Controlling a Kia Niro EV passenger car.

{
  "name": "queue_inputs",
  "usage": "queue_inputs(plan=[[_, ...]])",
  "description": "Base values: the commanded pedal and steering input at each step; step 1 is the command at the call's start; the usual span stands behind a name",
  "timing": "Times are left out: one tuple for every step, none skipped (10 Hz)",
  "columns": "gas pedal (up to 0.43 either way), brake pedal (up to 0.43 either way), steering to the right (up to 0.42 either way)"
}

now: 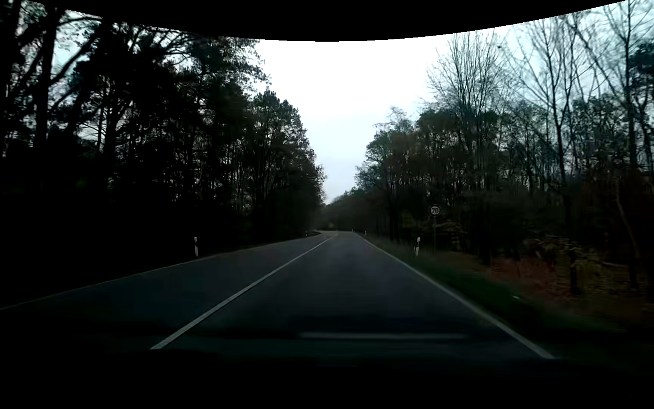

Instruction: Follow the waypoints while adhering to traffic rules and regulations

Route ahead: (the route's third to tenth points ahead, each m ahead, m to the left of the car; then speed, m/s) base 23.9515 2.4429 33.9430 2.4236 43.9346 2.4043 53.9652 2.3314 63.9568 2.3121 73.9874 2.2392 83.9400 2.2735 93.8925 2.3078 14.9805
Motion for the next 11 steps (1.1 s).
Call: queue_inputs(plan=[[0.319, 0.0, -0.002], [0.319, 0.0, -0.002], [0.319, 0.0, -0.001], [0.319, 0.0, 0.0], [0.319, 0.0, 0.001], [0.331, 0.0, 0.001], [0.331, 0.0, 0.002], [0.331, 0.0, 0.003], [0.331, 0.0, 0.003], [0.331, 0.0, 0.004], [0.331, 0.0, 0.004]])
